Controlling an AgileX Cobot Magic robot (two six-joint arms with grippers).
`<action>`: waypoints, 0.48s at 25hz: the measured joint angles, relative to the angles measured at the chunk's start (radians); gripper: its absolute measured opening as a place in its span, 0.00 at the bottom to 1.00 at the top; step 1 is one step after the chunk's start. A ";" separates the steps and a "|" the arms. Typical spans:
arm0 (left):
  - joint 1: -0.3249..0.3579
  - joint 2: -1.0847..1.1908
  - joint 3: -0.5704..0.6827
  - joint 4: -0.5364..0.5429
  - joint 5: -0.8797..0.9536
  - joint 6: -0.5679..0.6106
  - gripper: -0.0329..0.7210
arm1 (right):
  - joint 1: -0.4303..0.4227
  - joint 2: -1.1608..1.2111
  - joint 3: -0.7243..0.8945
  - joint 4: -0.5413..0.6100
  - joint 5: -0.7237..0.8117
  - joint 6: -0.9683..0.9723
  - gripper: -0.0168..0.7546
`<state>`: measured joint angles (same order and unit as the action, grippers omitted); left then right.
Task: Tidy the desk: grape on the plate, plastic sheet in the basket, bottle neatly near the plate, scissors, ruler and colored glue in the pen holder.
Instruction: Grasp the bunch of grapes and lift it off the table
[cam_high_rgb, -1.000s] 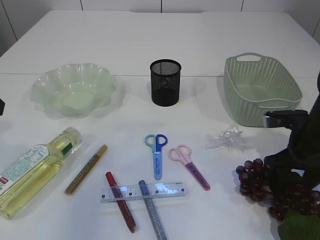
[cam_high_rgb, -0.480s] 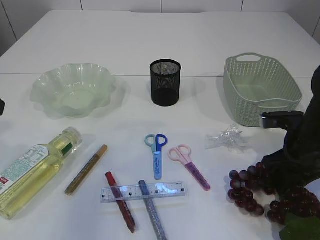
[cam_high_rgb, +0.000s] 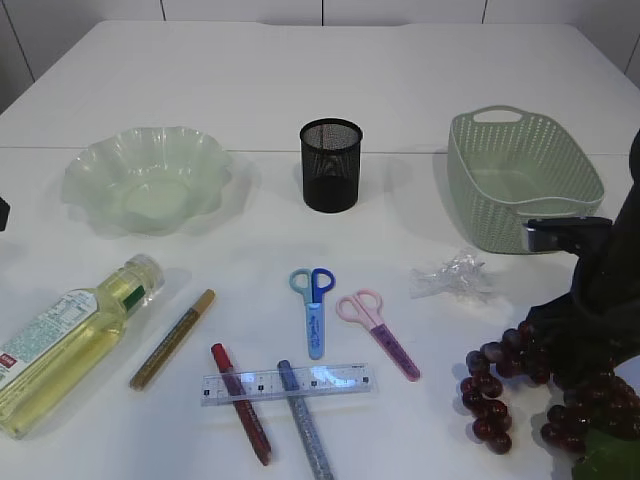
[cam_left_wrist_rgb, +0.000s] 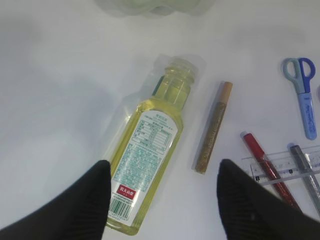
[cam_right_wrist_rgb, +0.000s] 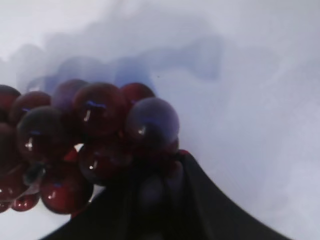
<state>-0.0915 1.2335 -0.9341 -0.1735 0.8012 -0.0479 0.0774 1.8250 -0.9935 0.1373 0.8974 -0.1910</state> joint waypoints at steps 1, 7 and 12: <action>0.000 0.000 0.000 0.000 0.000 0.002 0.69 | 0.000 -0.015 0.000 0.000 0.005 0.000 0.27; 0.000 0.000 0.000 0.000 0.000 0.002 0.69 | 0.000 -0.137 0.000 0.000 0.048 -0.014 0.26; 0.000 0.000 0.000 0.000 0.000 0.002 0.69 | 0.000 -0.268 0.002 0.023 0.068 -0.028 0.26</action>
<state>-0.0915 1.2335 -0.9341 -0.1735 0.8012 -0.0463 0.0774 1.5566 -0.9916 0.1601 0.9658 -0.2188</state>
